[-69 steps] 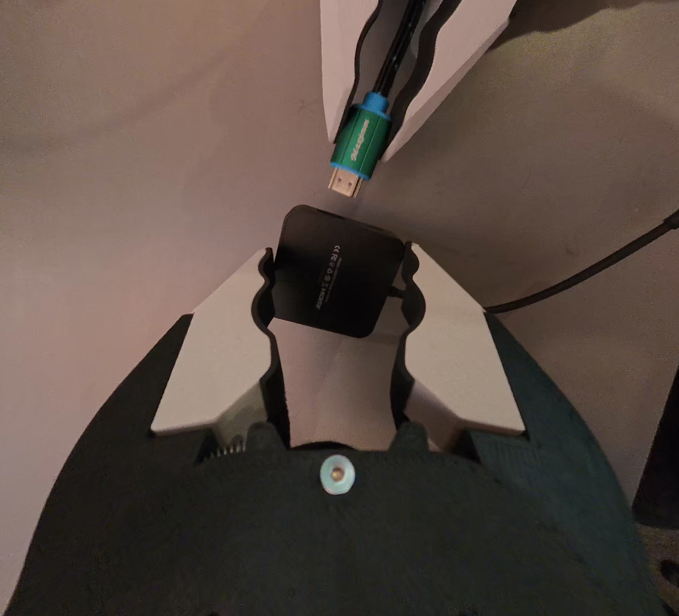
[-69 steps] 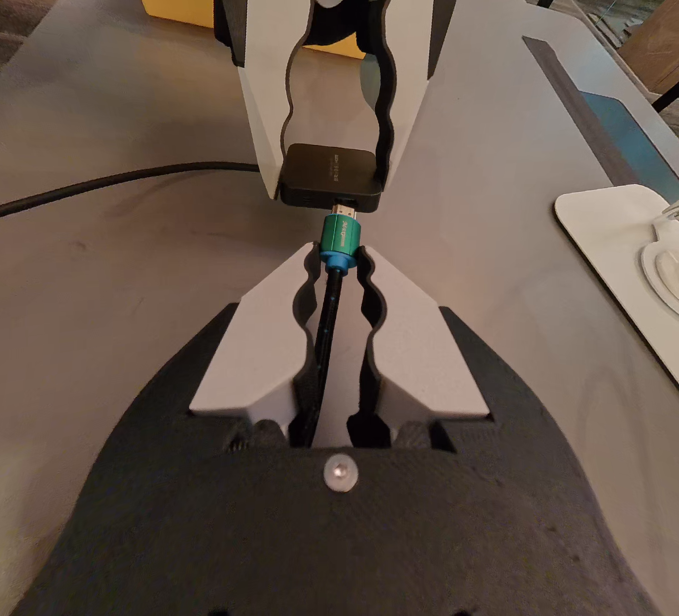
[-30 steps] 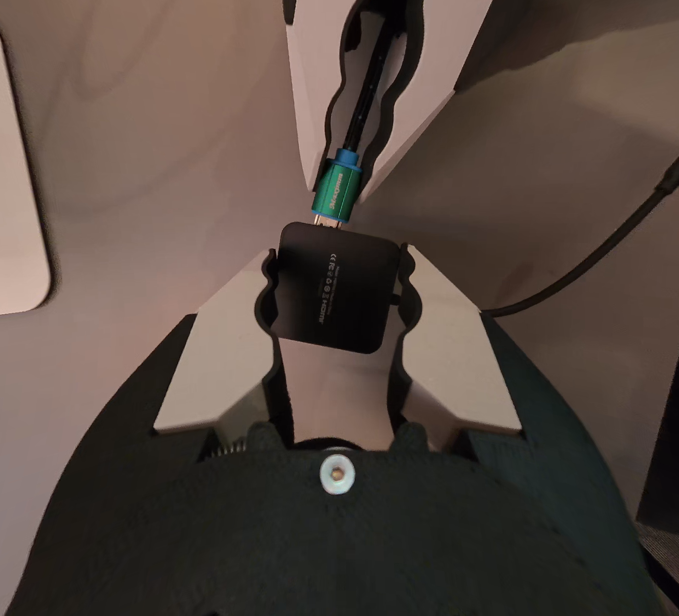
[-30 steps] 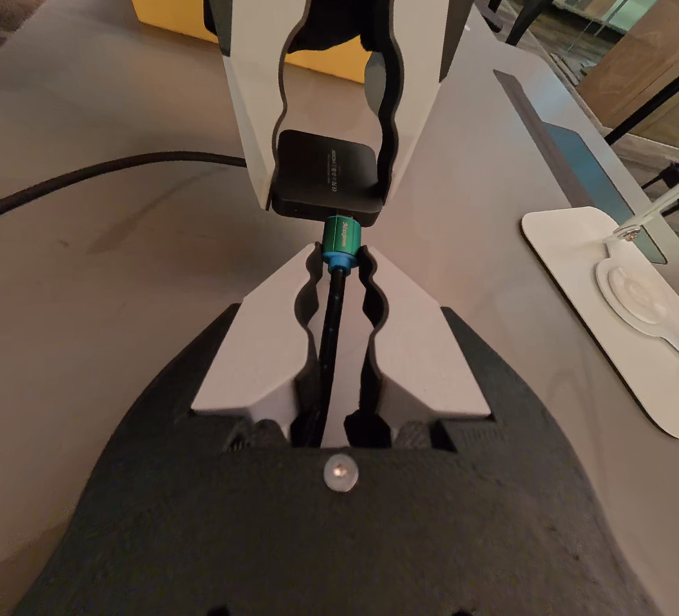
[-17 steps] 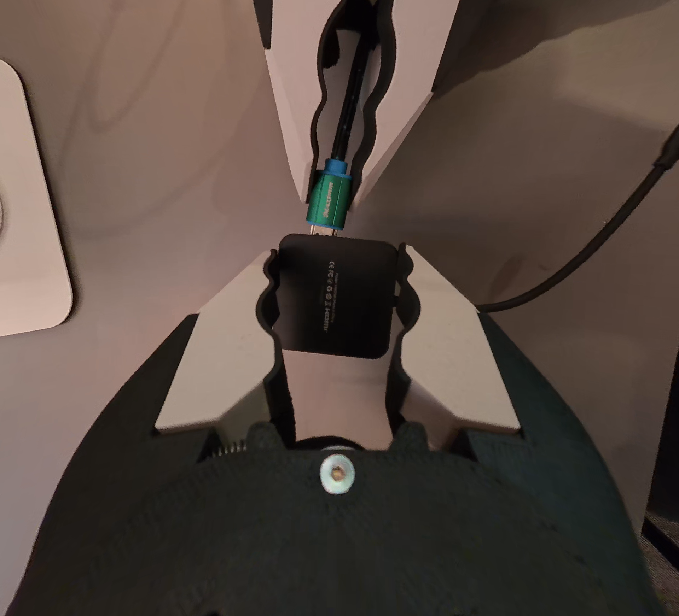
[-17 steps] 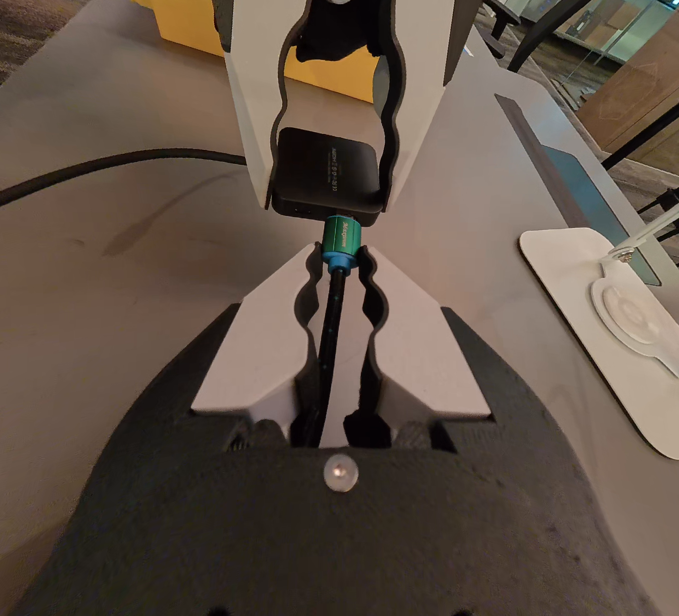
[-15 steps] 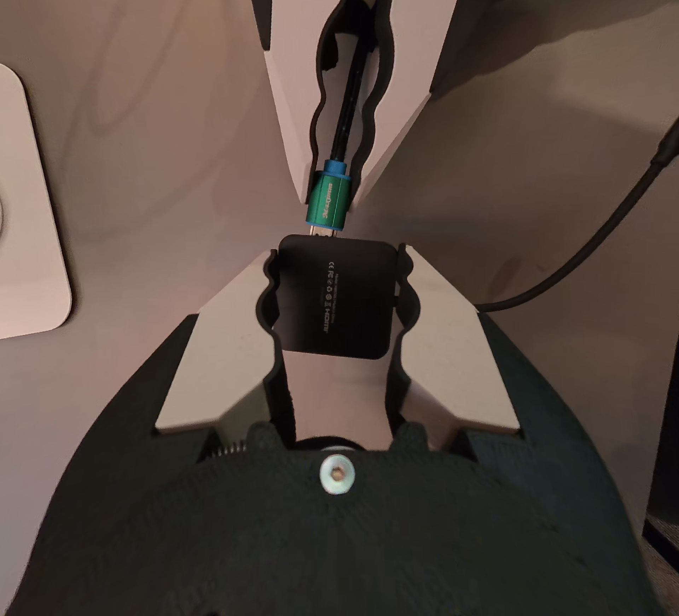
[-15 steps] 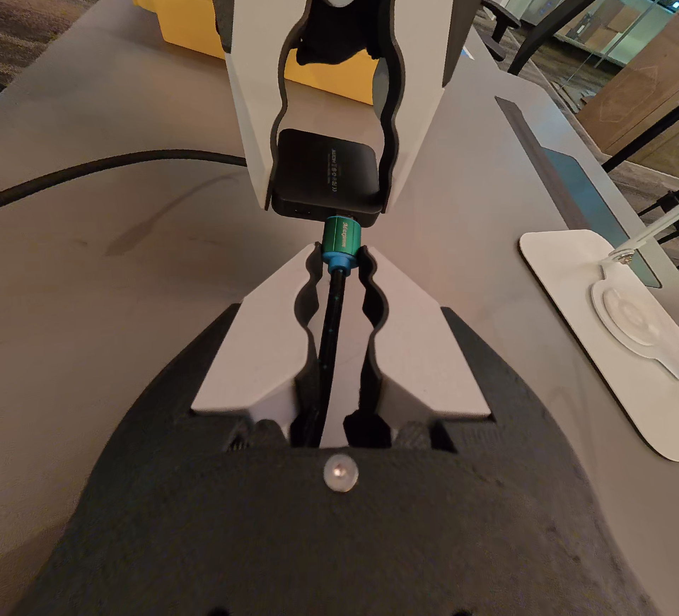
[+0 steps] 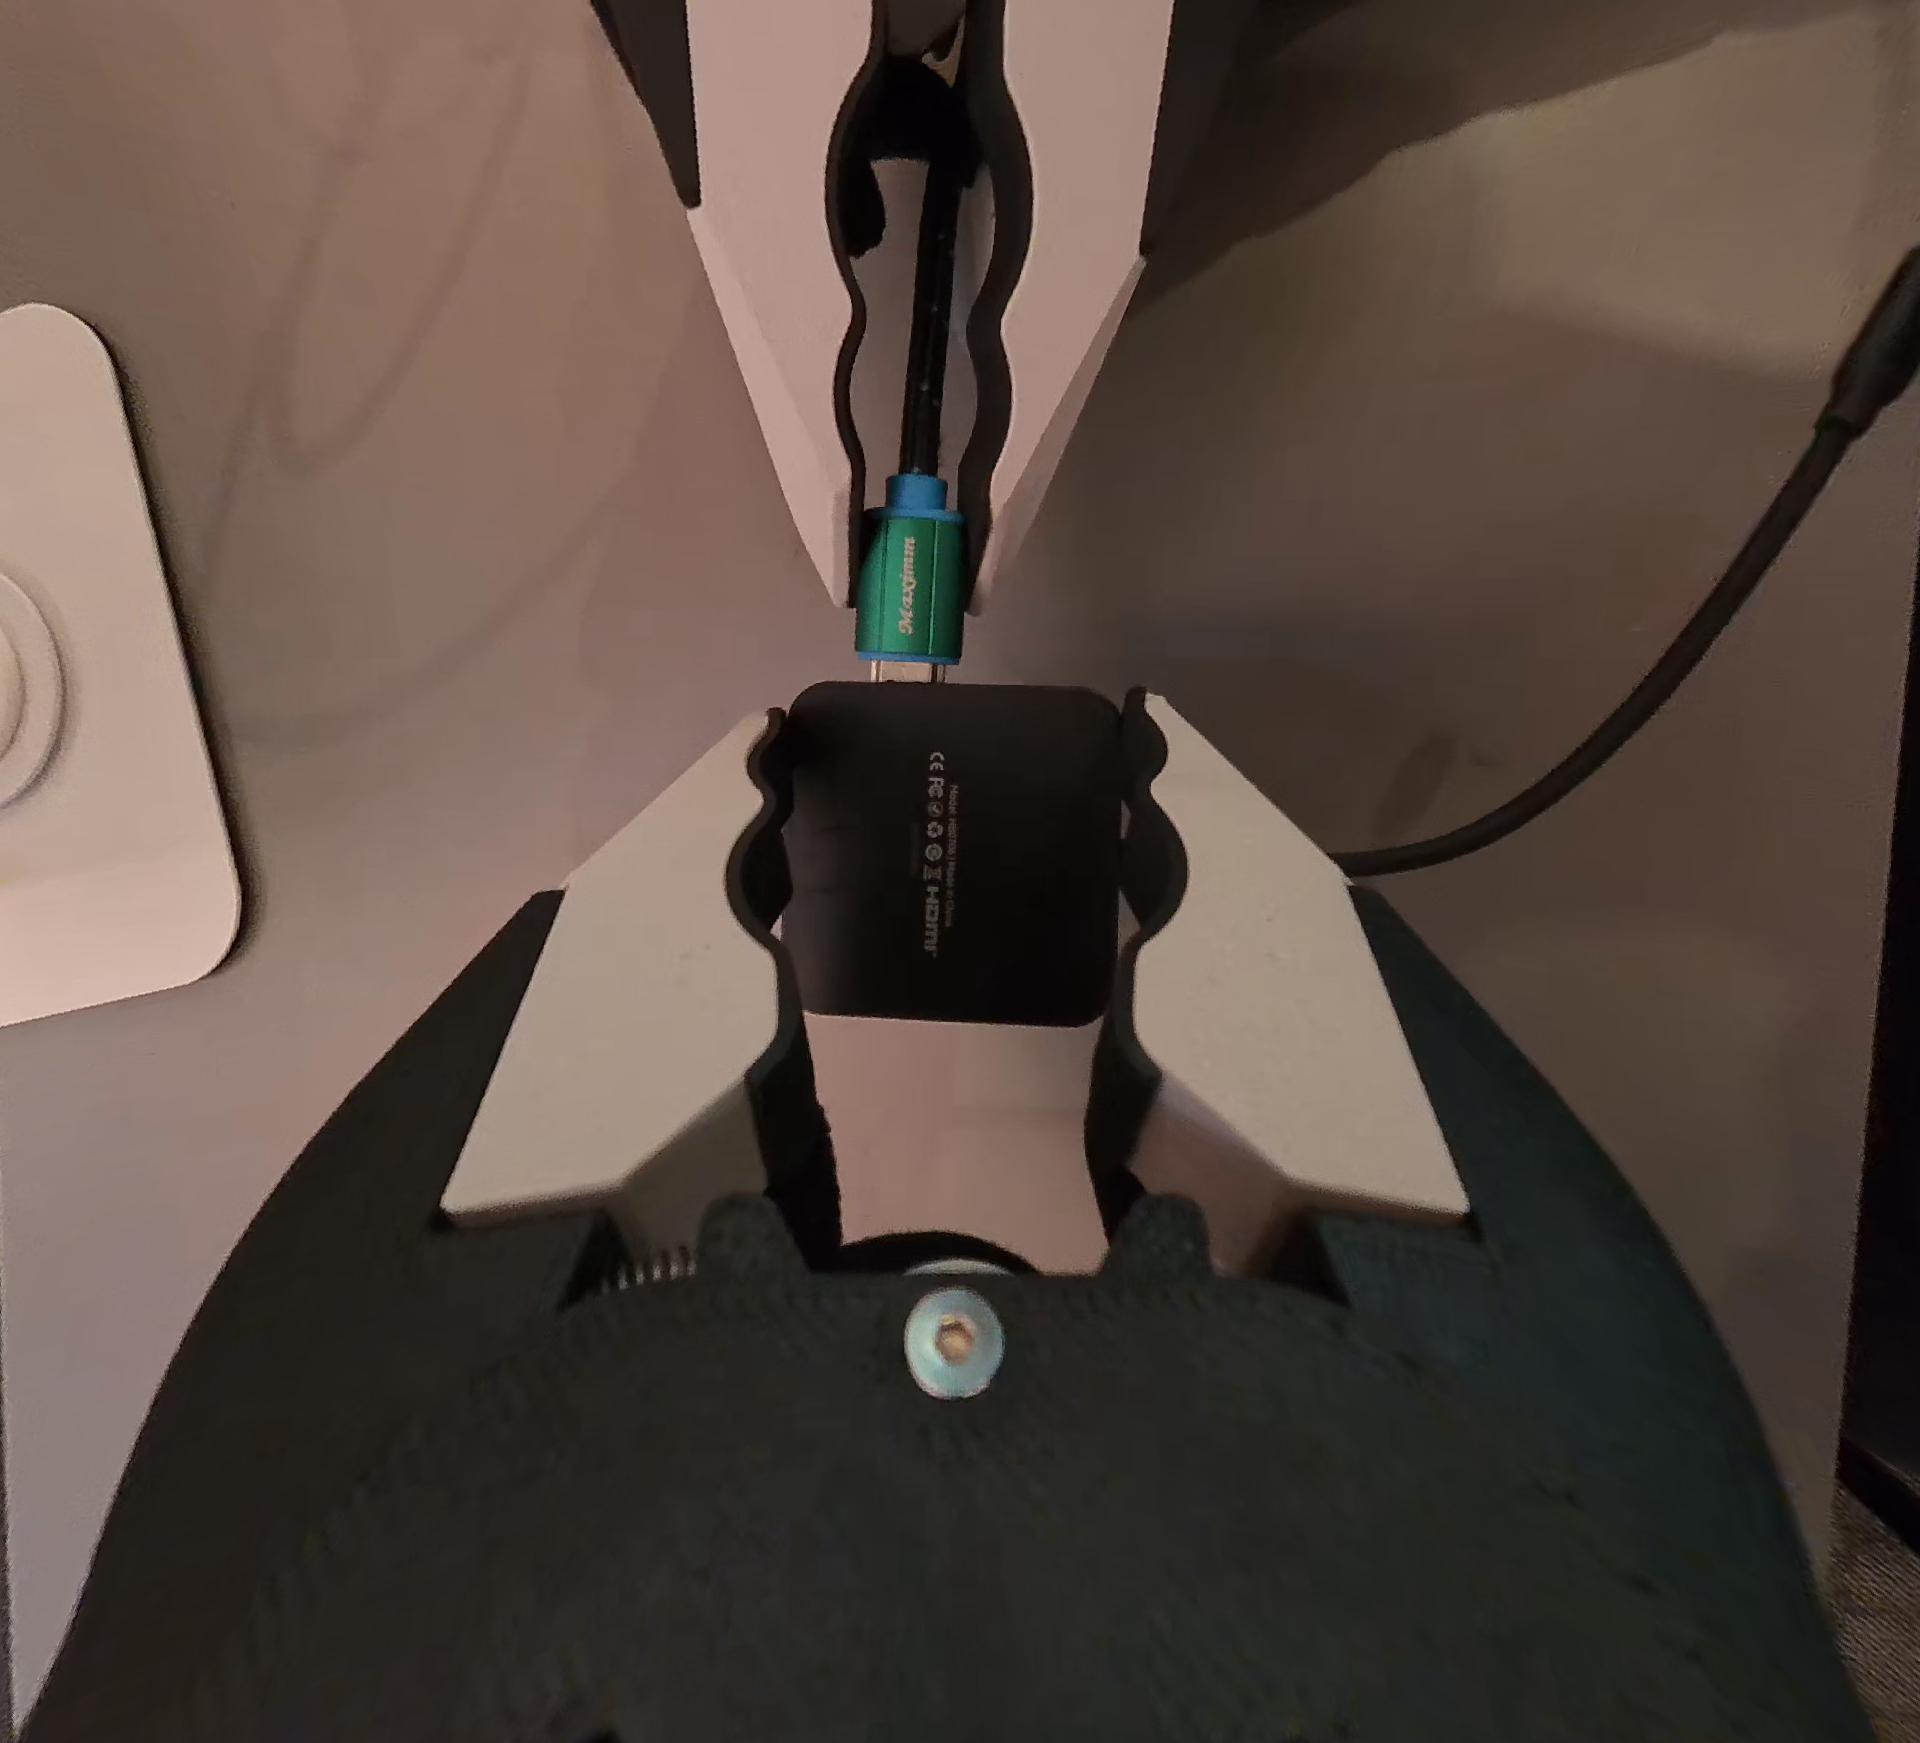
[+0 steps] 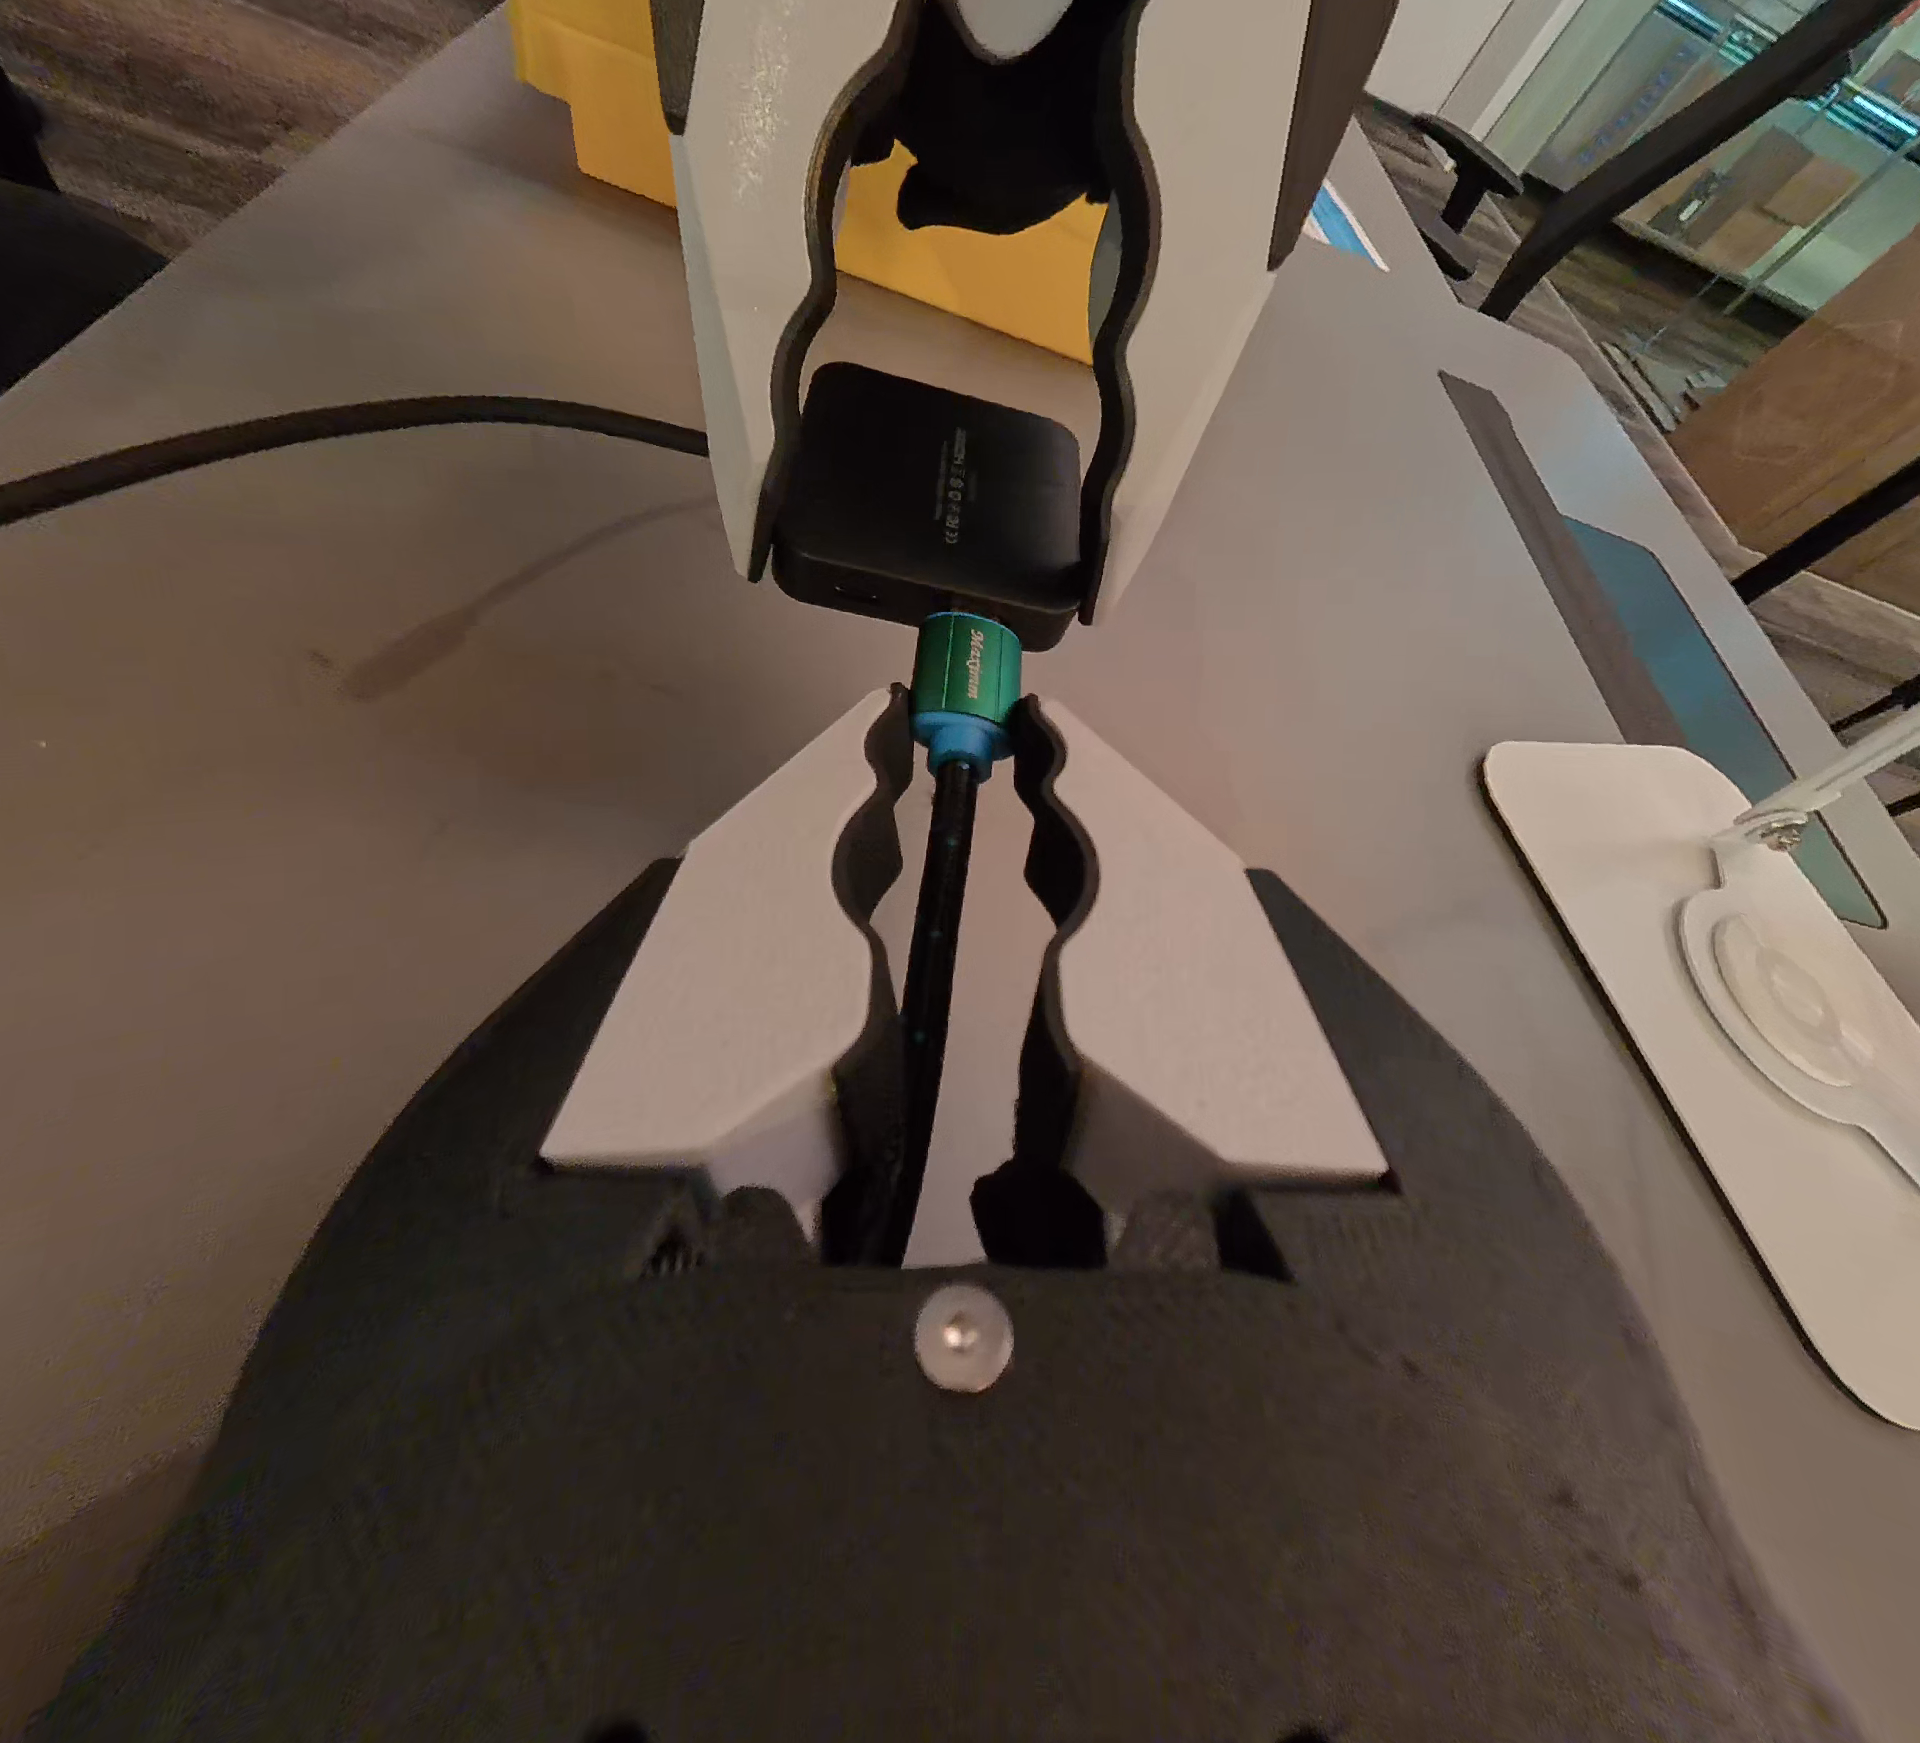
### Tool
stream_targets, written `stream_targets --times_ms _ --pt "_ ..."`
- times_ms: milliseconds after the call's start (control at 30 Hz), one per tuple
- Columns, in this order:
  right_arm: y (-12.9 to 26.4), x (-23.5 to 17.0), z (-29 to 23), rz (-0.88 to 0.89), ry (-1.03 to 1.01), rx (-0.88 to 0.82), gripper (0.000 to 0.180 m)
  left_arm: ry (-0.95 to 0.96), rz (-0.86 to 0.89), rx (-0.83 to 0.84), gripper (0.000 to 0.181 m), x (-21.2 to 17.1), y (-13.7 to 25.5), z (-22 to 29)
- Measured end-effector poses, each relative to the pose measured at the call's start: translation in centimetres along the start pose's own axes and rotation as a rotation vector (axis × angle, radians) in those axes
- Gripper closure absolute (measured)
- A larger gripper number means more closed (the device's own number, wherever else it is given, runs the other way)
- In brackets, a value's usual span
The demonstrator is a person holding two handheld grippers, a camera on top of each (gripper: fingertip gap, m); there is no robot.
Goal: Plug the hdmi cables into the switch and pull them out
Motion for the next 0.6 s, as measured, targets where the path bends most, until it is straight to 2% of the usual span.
stream_targets --times_ms 600 --pt "-0.42 1.00 0.00 0.027 0.000 -0.017 0.163 -0.014 -0.006 0.020 0.121 0.12 0.71 0.32"
Point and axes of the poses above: each gripper's, where its closed fingertips meet, y back along the fingers, x out of its top, z = x × y across the jaws, the point moved 5 cm from there along y, back along the fingers, and after that the axes turned 10 degrees about z, right-handed, at the moved point
